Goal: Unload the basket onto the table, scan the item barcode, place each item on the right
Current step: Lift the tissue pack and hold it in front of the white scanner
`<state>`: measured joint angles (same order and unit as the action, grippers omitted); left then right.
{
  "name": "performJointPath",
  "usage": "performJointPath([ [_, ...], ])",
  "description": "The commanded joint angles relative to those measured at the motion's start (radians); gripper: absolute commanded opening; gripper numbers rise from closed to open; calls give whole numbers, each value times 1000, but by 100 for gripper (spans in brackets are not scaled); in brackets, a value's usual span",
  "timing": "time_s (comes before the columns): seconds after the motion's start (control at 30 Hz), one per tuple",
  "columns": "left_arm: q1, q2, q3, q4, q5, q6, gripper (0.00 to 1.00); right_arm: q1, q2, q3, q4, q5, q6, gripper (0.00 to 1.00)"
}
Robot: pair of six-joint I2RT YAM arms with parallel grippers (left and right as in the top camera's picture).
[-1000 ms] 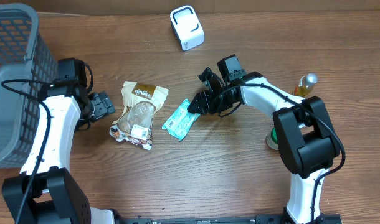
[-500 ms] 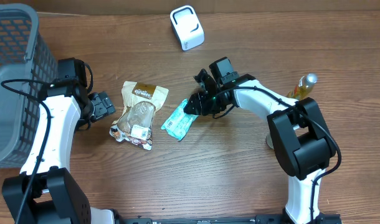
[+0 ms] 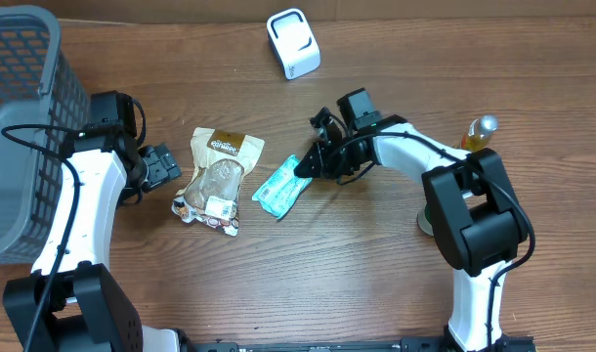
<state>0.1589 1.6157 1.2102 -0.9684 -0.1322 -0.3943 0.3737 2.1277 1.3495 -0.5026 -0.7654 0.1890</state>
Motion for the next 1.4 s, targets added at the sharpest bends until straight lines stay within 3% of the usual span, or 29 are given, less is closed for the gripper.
performJointPath([
  [0.0, 5, -18, -2, 1, -6, -13, 100, -37, -98, -5, 3, -144, -41, 7],
  [0.17, 5, -18, -2, 1, -6, -13, 100, -93, -122, -6, -12, -289, -40, 4],
  [0.37, 5, -18, -2, 1, -6, -13, 100, -121, -130, -4, 15, -321, -41, 4],
  [0.53, 5, -18, -2, 1, -6, -13, 100, -122, -197, 104, 9, -266, -66, 4],
  [0.63, 5, -18, -2, 1, -6, -13, 100, -113, -239, 221, -12, -116, -69, 4],
  [0.83, 5, -18, -2, 1, -6, -13, 100, -75, -248, 350, 77, 225, -255, 4],
  [1.1, 5, -18, -2, 1, -6, -13, 99, 56, -193, 350, 336, 818, -670, 4],
  [1.37, 5, -18, -2, 1, -6, -13, 99, 87, -38, 350, 703, 952, -880, 4],
])
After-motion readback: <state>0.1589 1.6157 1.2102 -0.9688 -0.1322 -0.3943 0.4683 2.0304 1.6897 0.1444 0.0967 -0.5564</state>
